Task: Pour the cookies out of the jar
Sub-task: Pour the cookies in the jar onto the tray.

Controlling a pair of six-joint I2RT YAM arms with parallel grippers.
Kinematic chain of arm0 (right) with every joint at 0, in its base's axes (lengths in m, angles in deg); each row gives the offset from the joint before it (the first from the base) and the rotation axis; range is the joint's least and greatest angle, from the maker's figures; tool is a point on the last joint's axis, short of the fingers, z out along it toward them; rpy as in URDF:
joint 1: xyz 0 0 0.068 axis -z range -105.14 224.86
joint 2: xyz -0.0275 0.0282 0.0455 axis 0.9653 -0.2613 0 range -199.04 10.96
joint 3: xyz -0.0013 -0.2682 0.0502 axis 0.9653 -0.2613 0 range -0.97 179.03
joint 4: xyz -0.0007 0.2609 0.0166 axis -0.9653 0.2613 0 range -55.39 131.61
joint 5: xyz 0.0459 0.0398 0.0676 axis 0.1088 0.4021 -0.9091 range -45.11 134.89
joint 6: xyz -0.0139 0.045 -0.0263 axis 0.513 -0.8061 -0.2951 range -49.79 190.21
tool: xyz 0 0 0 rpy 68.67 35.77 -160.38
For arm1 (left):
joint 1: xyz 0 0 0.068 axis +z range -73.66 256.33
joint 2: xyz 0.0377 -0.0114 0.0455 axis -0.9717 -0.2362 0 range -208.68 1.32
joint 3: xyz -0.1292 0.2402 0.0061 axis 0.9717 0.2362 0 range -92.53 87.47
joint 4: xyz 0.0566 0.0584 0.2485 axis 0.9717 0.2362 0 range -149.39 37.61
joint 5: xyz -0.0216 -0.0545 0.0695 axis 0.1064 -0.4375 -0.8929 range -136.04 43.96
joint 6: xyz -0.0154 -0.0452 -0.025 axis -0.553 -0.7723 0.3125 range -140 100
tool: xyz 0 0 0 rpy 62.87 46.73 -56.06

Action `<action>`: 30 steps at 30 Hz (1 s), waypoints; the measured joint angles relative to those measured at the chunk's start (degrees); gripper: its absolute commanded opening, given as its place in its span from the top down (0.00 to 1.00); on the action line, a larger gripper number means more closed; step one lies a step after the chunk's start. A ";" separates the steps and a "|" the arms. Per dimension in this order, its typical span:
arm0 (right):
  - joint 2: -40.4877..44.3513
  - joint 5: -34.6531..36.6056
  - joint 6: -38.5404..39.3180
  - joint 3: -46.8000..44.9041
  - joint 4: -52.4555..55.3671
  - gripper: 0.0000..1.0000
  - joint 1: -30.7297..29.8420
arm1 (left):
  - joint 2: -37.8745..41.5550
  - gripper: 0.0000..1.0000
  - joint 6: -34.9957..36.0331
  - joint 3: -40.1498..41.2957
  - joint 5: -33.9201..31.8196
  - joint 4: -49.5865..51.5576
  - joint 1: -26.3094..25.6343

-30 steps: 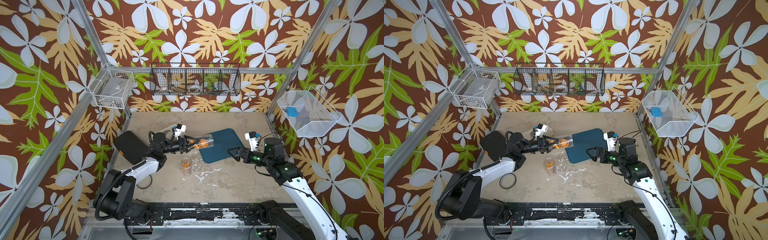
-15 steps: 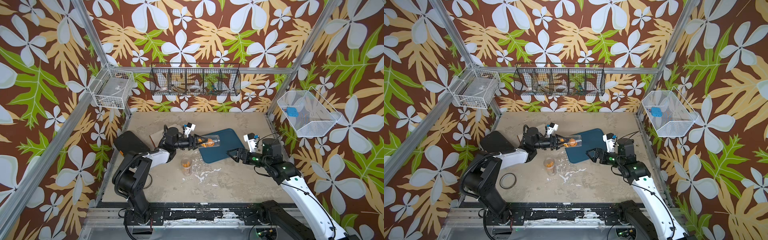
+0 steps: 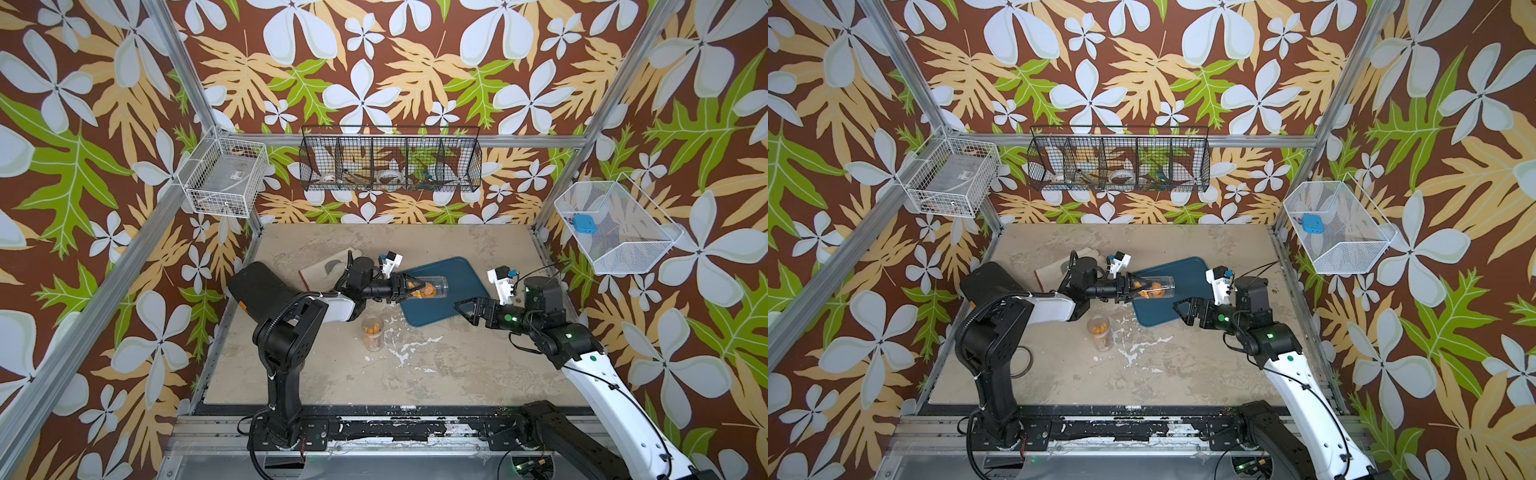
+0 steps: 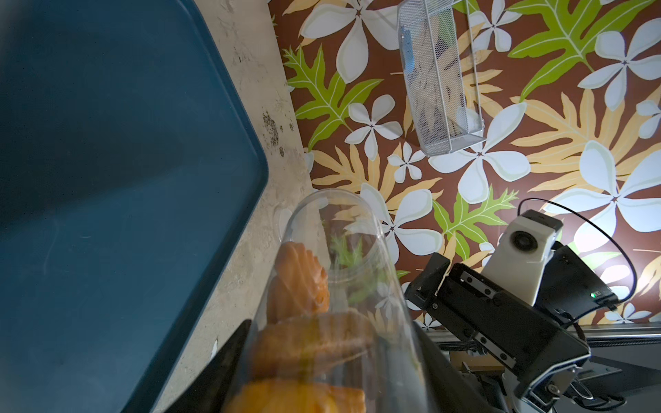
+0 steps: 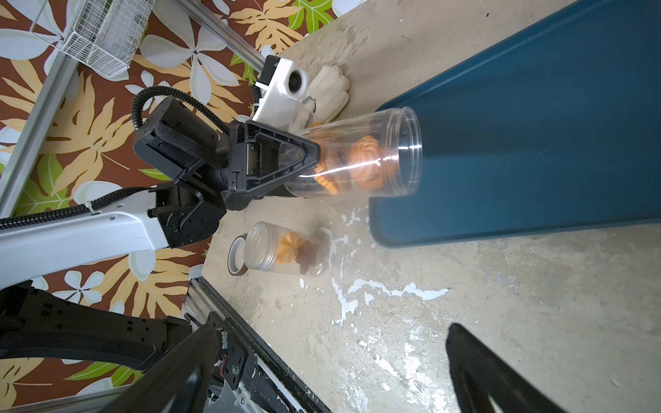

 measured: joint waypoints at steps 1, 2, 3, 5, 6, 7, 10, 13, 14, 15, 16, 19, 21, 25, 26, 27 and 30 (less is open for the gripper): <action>-0.09 0.00 0.13 0.00 0.00 0.00 0.00 | -0.22 0.60 0.24 -0.24 -0.48 0.79 -0.07; -0.24 0.02 0.15 0.00 0.00 0.00 0.00 | -0.44 0.60 0.59 -0.57 -1.11 1.68 -0.15; -0.33 0.04 0.17 0.00 0.00 0.00 0.00 | -0.61 0.60 1.07 -0.79 -1.40 2.40 -0.17; -0.42 0.11 0.33 0.02 0.00 0.00 -0.07 | -0.76 0.60 1.70 -1.11 -2.01 3.74 -0.24; -0.50 0.17 0.33 0.04 0.00 0.00 -0.17 | -1.11 0.60 2.14 -1.79 -2.62 4.52 -0.33; -0.61 0.20 0.35 0.04 -0.02 0.00 -0.31 | -1.42 0.60 2.54 -2.23 -3.48 5.01 -0.44; -0.74 0.22 0.37 0.04 0.00 0.00 -0.46 | -2.38 0.60 3.26 -3.30 -4.33 6.75 -0.74; -0.66 0.35 0.66 0.04 0.00 0.00 -0.48 | -3.37 0.60 4.24 -4.31 -5.11 8.57 -1.07; -0.59 0.35 0.76 0.04 0.00 0.00 -0.48 | -3.67 0.60 4.68 -4.90 -5.40 9.57 -1.18; -0.55 0.35 0.76 0.04 0.00 0.00 -0.50 | -3.93 0.60 5.22 -5.57 -5.46 10.78 -1.31; -0.55 0.37 0.76 0.04 0.00 0.00 -0.55 | -4.11 0.60 5.90 -6.16 -5.57 11.80 -1.40; -0.52 0.39 0.76 0.04 0.00 0.00 -0.59 | -4.44 0.60 8.13 -7.91 -5.88 15.47 -1.62; -0.44 0.39 0.76 0.04 0.00 0.00 -0.59 | -4.59 0.60 9.29 -8.61 -6.27 17.44 -1.62; -0.42 0.39 0.76 -0.11 0.02 0.00 -0.59 | -4.96 0.60 10.95 -10.47 -7.30 21.97 -1.64; -0.42 0.39 0.76 -0.17 0.00 0.00 -0.59 | -5.11 0.60 11.67 -11.23 -7.58 23.19 -1.73; -0.42 0.39 0.76 -0.20 0.00 0.00 -0.59 | -5.20 0.60 12.20 -11.78 -7.82 24.11 -1.86; -0.44 0.39 0.74 -0.22 0.00 0.00 -0.59 | -5.20 0.60 13.33 -12.15 -7.98 25.79 -2.19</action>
